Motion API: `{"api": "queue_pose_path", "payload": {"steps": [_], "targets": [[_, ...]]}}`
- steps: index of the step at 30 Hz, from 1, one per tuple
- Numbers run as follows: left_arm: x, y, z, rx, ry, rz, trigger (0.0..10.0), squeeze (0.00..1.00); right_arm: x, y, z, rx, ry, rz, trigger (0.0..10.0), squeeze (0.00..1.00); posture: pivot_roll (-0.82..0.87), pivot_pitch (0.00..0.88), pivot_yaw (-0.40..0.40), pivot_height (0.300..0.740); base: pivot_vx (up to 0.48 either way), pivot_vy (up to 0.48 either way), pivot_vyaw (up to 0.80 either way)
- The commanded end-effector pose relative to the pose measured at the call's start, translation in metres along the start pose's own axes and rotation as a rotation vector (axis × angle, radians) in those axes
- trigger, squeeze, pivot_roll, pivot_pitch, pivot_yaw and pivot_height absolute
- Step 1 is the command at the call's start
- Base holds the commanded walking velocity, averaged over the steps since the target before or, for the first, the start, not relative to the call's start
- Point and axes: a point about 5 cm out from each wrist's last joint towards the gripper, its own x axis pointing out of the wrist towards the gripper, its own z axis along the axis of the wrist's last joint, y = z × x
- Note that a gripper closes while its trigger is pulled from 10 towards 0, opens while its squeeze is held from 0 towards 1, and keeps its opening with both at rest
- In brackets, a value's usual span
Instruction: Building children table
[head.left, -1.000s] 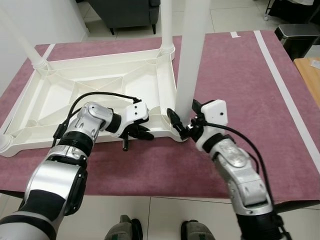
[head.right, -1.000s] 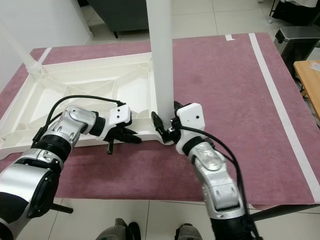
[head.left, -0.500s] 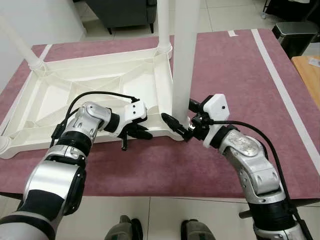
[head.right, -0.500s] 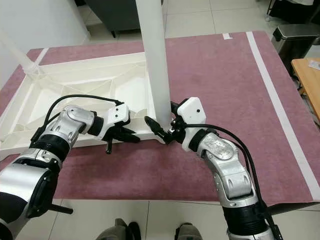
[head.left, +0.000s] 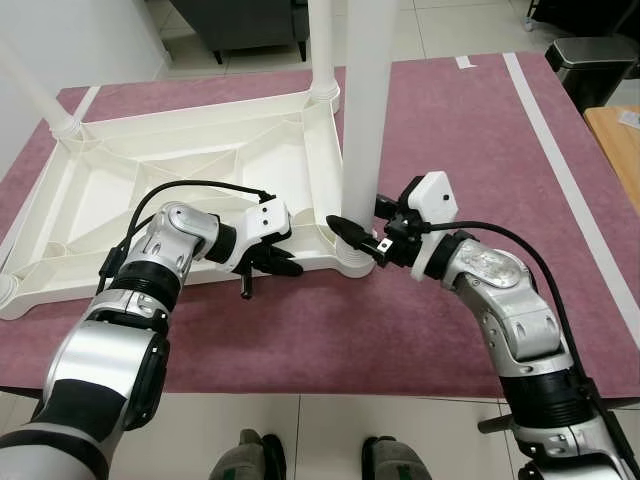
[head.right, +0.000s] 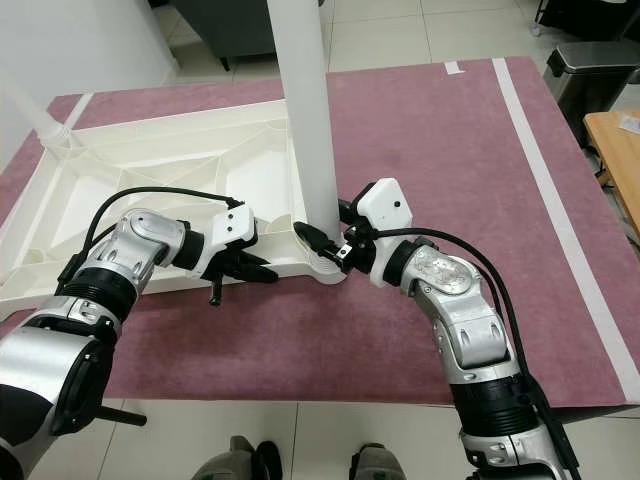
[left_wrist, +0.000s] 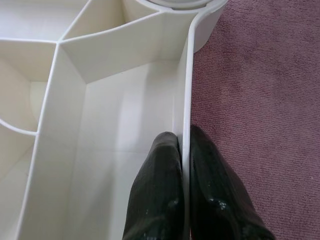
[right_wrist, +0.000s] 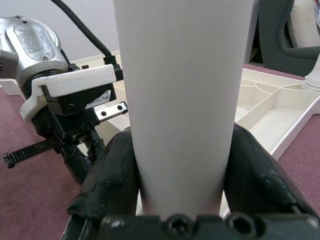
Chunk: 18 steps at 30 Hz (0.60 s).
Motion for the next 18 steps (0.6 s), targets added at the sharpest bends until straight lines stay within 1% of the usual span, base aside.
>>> {"api": "queue_pose_path", "payload": {"steps": [1,6,7,8,9,11,12,13,14,15,16,18], "targets": [[-0.005,0.008,-0.006,-0.081,-0.095,0.232,0.0,0.0,0.004,0.011,-0.015,0.059,0.051,0.025,0.0,0.0,-0.09,0.187,0.152,0.74,0.0,0.0,0.0],[-0.004,0.008,-0.005,-0.082,-0.098,0.231,0.0,0.0,0.003,0.012,-0.02,0.062,0.077,-0.015,0.0,0.0,-0.09,0.188,0.152,0.74,0.0,0.0,0.0],[-0.003,0.008,-0.005,-0.083,-0.101,0.231,0.0,0.0,0.002,0.014,-0.024,0.062,0.107,-0.063,0.0,0.0,-0.09,0.189,0.15,0.74,0.0,0.0,0.0],[-0.003,0.008,-0.005,-0.083,-0.101,0.231,0.0,0.0,0.002,0.014,-0.024,0.062,0.107,-0.063,0.0,0.0,-0.09,0.189,0.15,0.74,0.0,0.0,0.0],[-0.003,0.008,-0.004,-0.084,-0.104,0.231,0.0,0.0,0.001,0.016,-0.028,0.063,0.135,-0.111,0.0,0.0,-0.1,0.19,0.148,0.74,0.0,0.0,0.0],[-0.003,0.008,-0.004,-0.084,-0.104,0.231,0.0,0.0,0.001,0.016,-0.028,0.063,0.135,-0.111,0.0,0.0,-0.1,0.19,0.148,0.74,0.0,0.0,0.0],[-0.002,0.008,-0.004,-0.085,-0.107,0.232,0.0,0.0,0.001,0.018,-0.032,0.069,0.167,-0.175,0.0,0.0,-0.1,0.191,0.145,0.74,0.0,0.0,0.0],[-0.002,0.008,-0.004,-0.085,-0.107,0.232,0.0,0.0,0.001,0.018,-0.032,0.069,0.167,-0.175,0.0,0.0,-0.1,0.191,0.145,0.74,0.0,0.0,0.0],[-0.002,0.008,-0.003,-0.087,-0.11,0.233,0.0,0.0,-0.001,0.021,-0.038,0.088,0.208,-0.278,0.0,0.0,-0.1,0.192,0.142,0.74,0.0,0.0,0.0],[-0.002,0.008,-0.003,-0.087,-0.11,0.233,0.0,0.0,-0.001,0.021,-0.038,0.088,0.208,-0.278,0.0,0.0,-0.1,0.192,0.142,0.74,0.0,0.0,0.0],[-0.002,0.009,-0.003,-0.089,-0.113,0.236,0.0,0.0,-0.006,0.025,-0.049,0.101,0.294,-0.441,0.0,0.0,-0.1,0.195,0.143,0.74,0.0,0.0,0.0],[-0.002,0.009,-0.003,-0.089,-0.113,0.236,0.0,0.0,-0.006,0.025,-0.049,0.101,0.294,-0.441,0.0,0.0,-0.1,0.195,0.143,0.74,0.0,0.0,0.0]]}}
